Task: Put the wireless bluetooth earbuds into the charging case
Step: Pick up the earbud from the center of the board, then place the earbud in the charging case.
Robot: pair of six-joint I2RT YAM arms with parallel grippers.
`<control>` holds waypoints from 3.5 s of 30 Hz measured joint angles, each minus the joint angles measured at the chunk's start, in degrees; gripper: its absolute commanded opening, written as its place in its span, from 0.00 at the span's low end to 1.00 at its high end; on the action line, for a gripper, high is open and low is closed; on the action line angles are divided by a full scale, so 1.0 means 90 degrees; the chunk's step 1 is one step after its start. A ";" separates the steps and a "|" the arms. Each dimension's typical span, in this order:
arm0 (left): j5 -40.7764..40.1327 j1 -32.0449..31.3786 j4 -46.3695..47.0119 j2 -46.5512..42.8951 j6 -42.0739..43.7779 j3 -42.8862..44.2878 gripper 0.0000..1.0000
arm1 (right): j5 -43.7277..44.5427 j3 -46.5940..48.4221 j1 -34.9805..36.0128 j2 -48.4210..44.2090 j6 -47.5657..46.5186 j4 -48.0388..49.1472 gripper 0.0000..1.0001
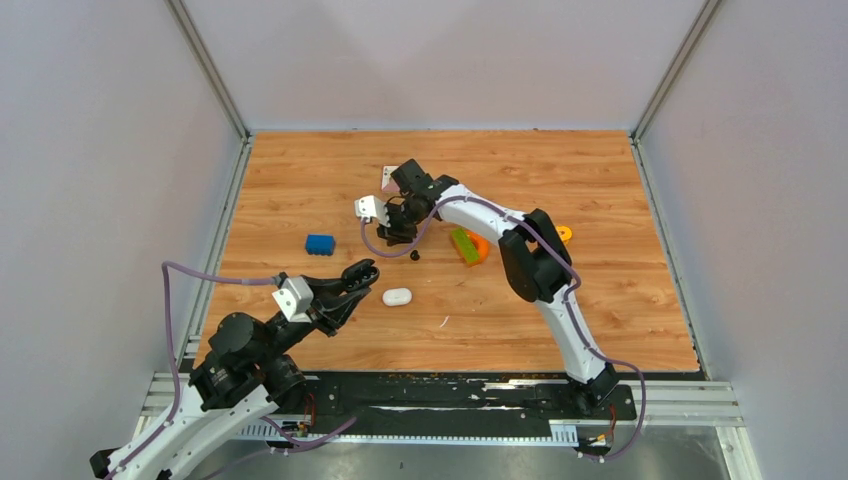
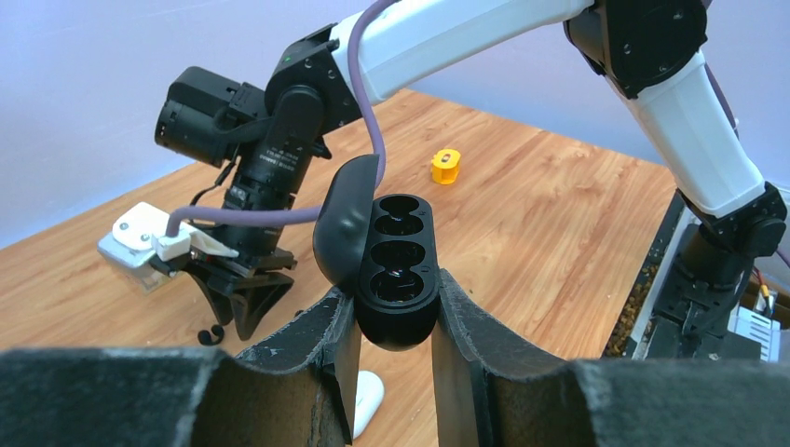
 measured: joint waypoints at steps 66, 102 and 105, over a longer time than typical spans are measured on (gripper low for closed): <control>0.0075 0.0000 0.0000 0.0158 0.0010 0.0000 0.00 | 0.1071 0.0539 0.0126 0.0648 -0.0279 0.0704 0.07; 0.2115 0.0000 0.0333 0.1676 0.0153 -0.0090 0.00 | -0.2278 -0.3288 -0.0721 -0.6356 0.1807 -0.1243 0.07; 0.2261 0.0000 0.0330 0.1846 0.0240 -0.0095 0.00 | -0.2484 -0.3344 -0.0500 -0.6348 0.2062 -0.1243 0.07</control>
